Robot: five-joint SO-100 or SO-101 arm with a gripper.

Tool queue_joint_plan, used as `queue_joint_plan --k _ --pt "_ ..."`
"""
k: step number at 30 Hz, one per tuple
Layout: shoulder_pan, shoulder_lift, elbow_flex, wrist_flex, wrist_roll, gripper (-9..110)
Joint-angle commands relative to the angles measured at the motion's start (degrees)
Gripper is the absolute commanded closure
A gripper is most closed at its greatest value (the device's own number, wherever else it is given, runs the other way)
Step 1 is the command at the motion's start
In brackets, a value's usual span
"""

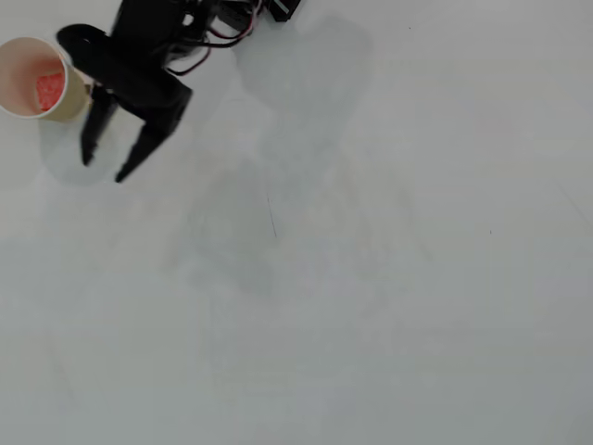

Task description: Pick up the cube and drop it in the cup.

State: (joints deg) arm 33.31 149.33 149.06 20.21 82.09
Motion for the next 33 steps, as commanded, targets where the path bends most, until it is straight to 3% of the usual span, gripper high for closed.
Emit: queue_joint_plan --k 1,15,23,33 --pt "-5.54 7.21 2.72 -0.97 -0.97 91" --pt "-23.99 22.15 21.45 6.24 -0.97 101" --pt "-27.86 26.81 29.53 12.74 -0.97 101" --pt "-31.29 29.09 29.79 33.31 -0.97 101"
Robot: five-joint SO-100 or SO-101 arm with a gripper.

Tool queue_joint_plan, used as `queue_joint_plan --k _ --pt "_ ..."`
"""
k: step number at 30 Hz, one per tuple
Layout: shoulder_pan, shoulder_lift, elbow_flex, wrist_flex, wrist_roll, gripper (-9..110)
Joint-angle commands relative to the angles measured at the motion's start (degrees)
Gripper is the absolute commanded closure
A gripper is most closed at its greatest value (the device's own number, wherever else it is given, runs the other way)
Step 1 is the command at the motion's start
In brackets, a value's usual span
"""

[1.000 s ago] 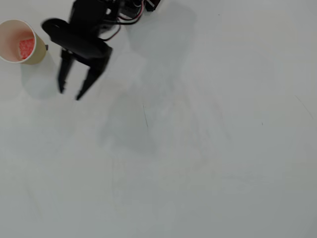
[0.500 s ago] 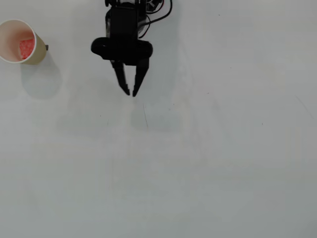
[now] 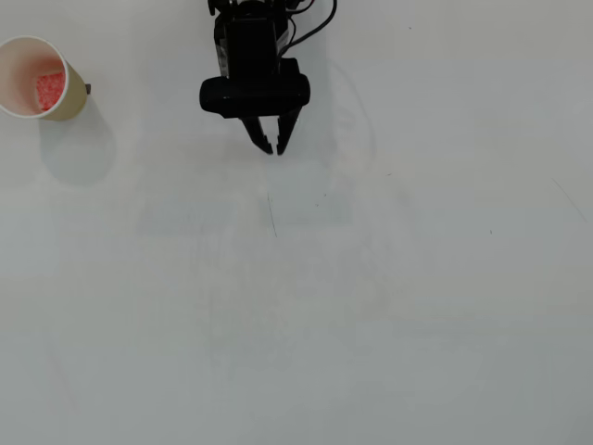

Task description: Pick up the cube and drop it in the cup.

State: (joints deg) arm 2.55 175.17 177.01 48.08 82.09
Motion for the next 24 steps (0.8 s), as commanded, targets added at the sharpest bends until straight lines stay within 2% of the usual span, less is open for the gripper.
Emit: queue_joint_plan --k 1,7,24 --pt "-0.70 3.78 1.85 7.73 -0.97 101" --pt "-0.09 4.39 1.85 15.38 -0.44 101" --pt "2.02 4.39 1.85 15.73 -0.26 101"
